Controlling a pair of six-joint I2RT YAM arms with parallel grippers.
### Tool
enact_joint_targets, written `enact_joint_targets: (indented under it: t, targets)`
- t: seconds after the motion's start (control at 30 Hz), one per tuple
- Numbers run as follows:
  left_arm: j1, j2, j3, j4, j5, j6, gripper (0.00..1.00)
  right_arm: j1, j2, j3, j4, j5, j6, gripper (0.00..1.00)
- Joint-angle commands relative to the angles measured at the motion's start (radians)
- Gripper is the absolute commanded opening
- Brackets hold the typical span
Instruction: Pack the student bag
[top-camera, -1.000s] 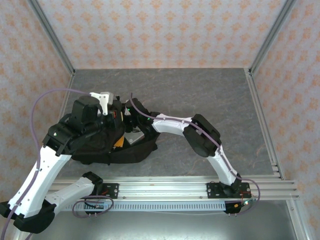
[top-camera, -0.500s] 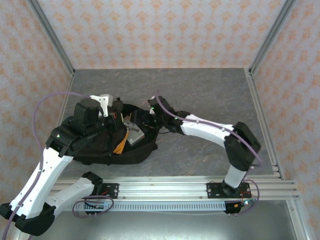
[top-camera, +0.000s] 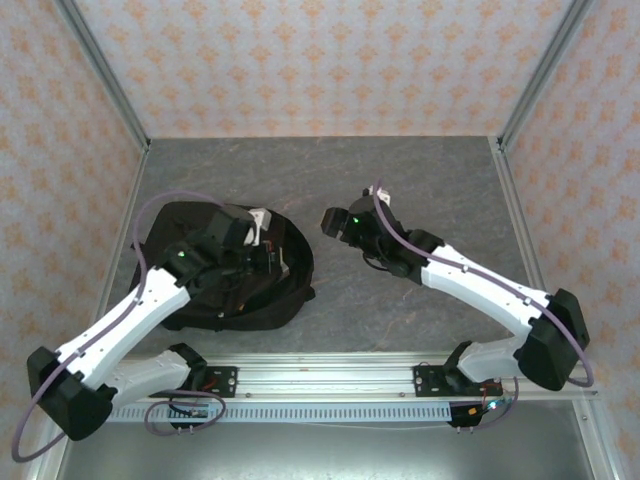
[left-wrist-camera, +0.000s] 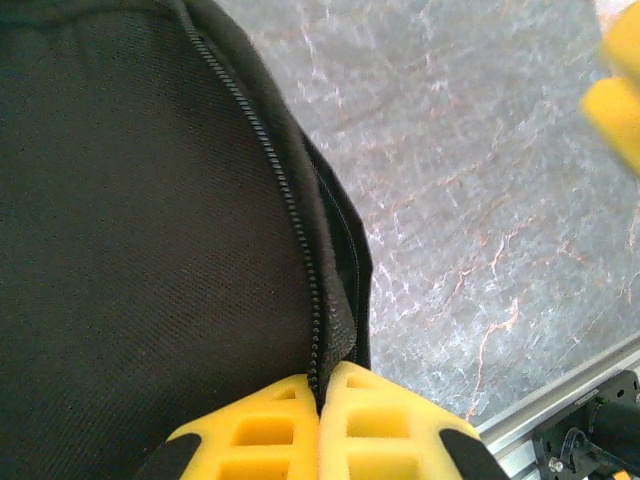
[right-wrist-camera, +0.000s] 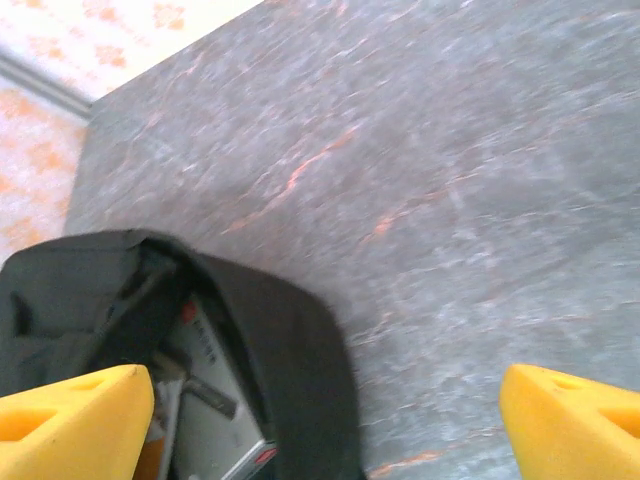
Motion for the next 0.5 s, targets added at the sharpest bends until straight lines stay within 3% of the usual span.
enact_joint_targets:
  t: [0.0,0.37,0.47]
  targets:
    - [-0.029,0.040,-0.033,0.078,0.003,-0.046,0.00,-0.007,-0.023,-0.012,-0.067,0.085,-0.031,0.90]
    - [-0.143,0.144,-0.003,0.122,0.038,-0.028,0.00,-0.076,0.110,0.183,-0.176,-0.074,-0.098,0.92]
    - [-0.170,0.209,0.027,0.166,0.044,-0.033,0.00,-0.109,0.123,0.225,-0.229,-0.061,-0.084,0.92]
